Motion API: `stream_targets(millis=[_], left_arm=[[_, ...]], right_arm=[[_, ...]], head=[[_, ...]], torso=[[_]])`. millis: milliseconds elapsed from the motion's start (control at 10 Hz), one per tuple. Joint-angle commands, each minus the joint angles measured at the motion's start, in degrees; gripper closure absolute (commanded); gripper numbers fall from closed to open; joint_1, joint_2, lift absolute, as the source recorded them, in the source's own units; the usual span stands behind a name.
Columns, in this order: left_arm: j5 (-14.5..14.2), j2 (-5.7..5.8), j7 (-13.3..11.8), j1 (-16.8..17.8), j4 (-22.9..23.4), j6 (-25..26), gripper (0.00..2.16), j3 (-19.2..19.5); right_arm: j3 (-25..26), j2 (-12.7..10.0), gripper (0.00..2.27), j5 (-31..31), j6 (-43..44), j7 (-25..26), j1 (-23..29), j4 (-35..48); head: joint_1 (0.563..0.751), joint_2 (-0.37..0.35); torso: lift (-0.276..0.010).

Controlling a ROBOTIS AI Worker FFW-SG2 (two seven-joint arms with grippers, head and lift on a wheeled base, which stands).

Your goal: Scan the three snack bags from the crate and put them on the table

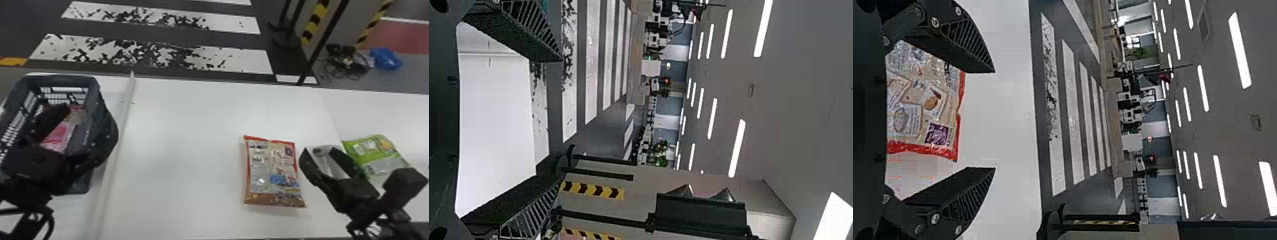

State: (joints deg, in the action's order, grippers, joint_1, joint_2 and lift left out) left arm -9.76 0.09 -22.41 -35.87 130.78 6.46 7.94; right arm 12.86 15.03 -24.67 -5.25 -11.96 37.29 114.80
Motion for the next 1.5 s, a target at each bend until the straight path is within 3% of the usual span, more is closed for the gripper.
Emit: stream_targets(millis=[0, 500, 700, 1100, 1200, 1300, 1400], left_arm=[[0.0, -0.24, 0.0, -0.35, 0.18, -0.17, 0.02, -0.38], [0.09, -0.24, 0.0, -1.14, -0.18, -1.23, 0.02, -0.56], [0.09, -0.24, 0.0, -0.78, -0.44, -1.23, 0.02, -0.47], [-0.35, 0.18, -0.09, 1.5, -2.64, -1.23, 0.02, -0.65], [-0.53, 0.18, -0.36, 1.94, -2.99, -1.23, 0.02, -0.73], [-0.53, 0.18, -0.36, 2.03, -2.99, -1.23, 0.02, -0.73], [-0.53, 0.18, -0.36, 2.12, -2.99, -1.23, 0.02, -0.73]], right_arm=[[3.4, 0.08, 0.05, -0.55, -3.33, -1.67, -1.96, -3.71], [5.24, 1.93, 0.06, 2.61, -5.44, -4.13, -10.75, -17.86], [4.1, 3.42, 0.06, 4.63, -5.79, -4.22, -14.97, -23.66], [3.05, 4.65, 0.17, 7.71, -9.66, -4.3, -17.96, -27.79], [2.78, 5.18, 0.71, 8.5, -12.29, -4.3, -18.4, -28.05], [2.61, 5.18, 2.02, 8.94, -15.28, -4.22, -18.92, -28.14], [2.43, 5.45, 2.19, 8.94, -15.28, -4.57, -19.01, -27.88]], head=[[0.695, -0.163], [0.695, -0.278], [0.695, -0.296], [0.695, -0.308], [0.695, -0.311], [0.695, -0.319], [0.695, -0.324]], torso=[[-0.094], [-0.094], [-0.094], [-0.094], [-0.094], [-0.094], [-0.094]])
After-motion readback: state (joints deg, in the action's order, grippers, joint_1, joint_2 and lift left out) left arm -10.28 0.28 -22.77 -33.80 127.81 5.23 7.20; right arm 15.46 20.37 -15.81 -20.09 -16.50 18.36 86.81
